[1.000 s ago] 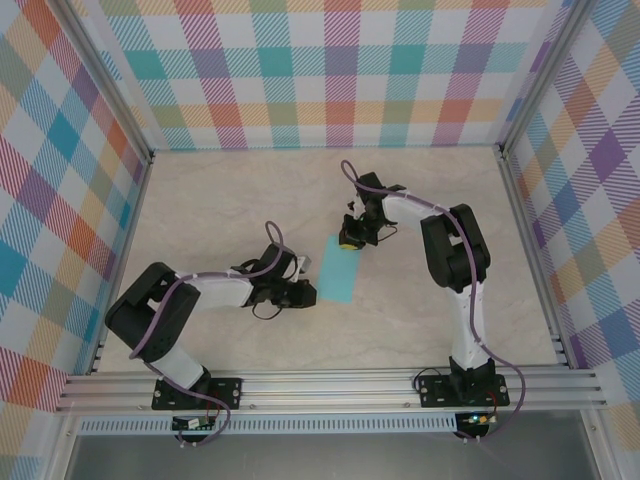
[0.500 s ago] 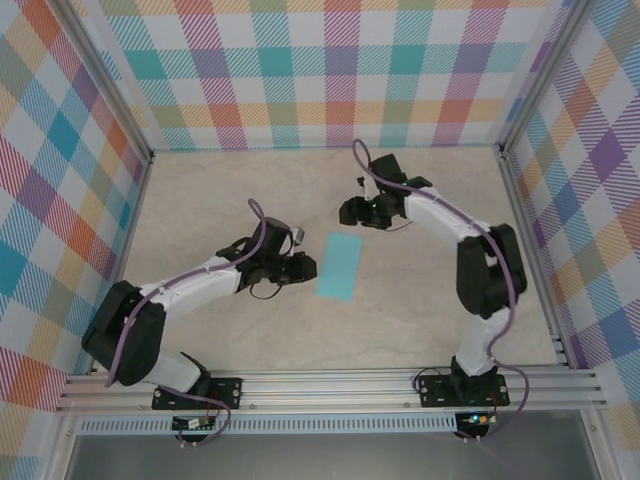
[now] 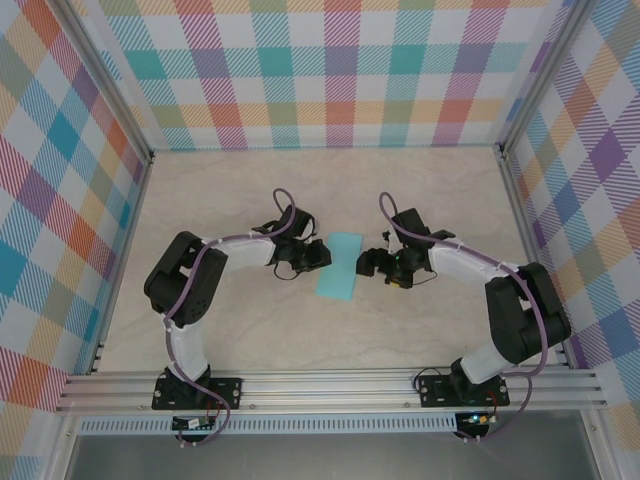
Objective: Fold a paper plane with a square sheet of paper (fold left side to right side)
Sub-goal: First fold the square sheet of paper in half at the center of the table, then fold the triangle a second time at the center of the table.
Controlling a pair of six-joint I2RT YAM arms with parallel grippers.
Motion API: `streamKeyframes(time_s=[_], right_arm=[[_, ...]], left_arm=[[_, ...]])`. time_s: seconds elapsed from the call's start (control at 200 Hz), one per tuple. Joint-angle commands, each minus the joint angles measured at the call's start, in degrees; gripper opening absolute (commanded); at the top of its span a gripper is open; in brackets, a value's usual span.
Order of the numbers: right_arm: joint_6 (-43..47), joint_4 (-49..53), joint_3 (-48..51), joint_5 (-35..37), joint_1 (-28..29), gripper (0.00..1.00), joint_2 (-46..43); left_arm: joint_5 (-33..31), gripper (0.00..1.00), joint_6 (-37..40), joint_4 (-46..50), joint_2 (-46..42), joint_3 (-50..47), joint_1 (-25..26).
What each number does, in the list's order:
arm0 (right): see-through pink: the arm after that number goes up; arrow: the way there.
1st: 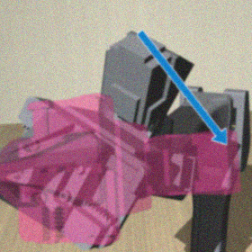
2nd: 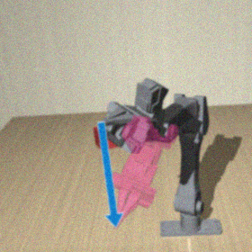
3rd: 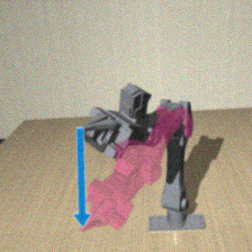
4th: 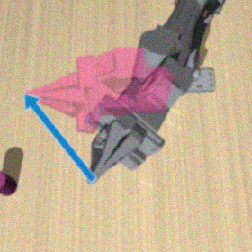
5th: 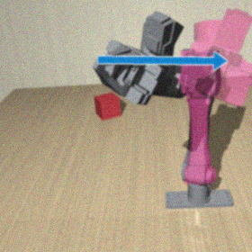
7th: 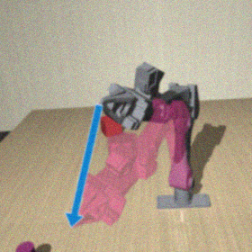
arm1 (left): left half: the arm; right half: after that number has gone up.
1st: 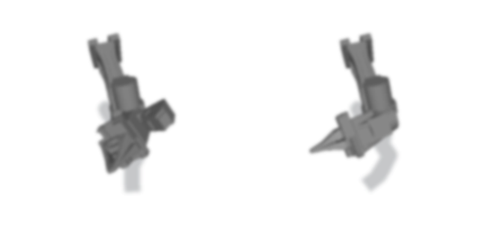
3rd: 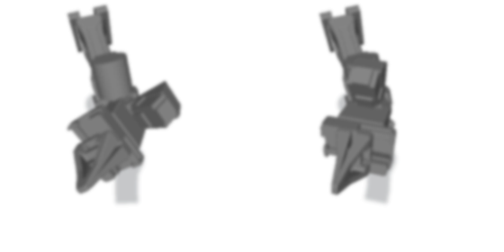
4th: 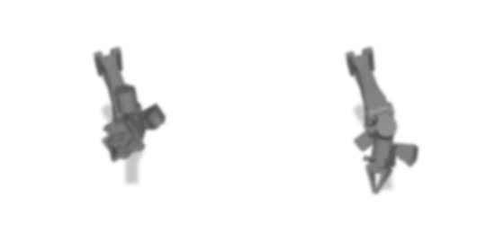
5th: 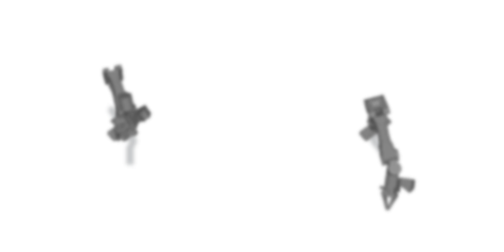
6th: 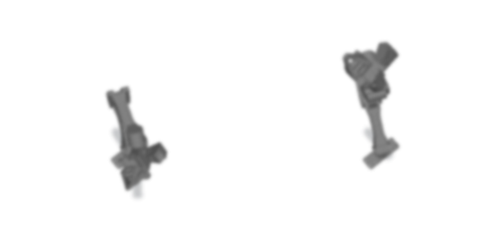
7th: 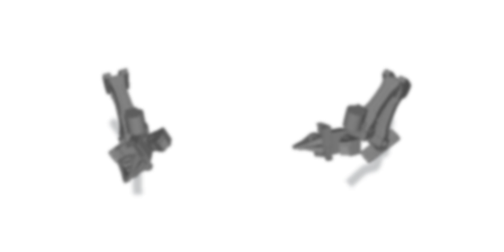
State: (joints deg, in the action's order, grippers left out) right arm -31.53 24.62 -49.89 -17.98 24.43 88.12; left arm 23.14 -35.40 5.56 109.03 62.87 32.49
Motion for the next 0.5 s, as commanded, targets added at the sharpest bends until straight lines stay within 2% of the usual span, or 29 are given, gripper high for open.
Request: streamKeyframes(time_s=[0.0, 0.155, 0.285, 0.495], right_arm=[[-3.81, -8.49, 0.8, -4.7, -0.08, 0.85, -1.44], [-9.2, -15.84, 0.9, -9.44, -0.08, 0.77, 2.96], [-10.7, -17.09, -0.59, -8.89, -0.05, 0.73, 5.83], [-11.92, -18.54, -2.91, -9.88, 0.03, 0.67, 9.83]], left_arm=[[-0.11, 0.16, -1.24, -1.65, 0.57, 1.86, -0.71], [-0.2, 0.16, -0.85, -1.54, -1.37, 1.16, -0.84], [-1.01, 0.18, 0.22, -1.0, -4.41, -0.39, -0.94], [-3.79, 0.31, 3.02, -1.08, -11.87, -4.78, -0.95]])
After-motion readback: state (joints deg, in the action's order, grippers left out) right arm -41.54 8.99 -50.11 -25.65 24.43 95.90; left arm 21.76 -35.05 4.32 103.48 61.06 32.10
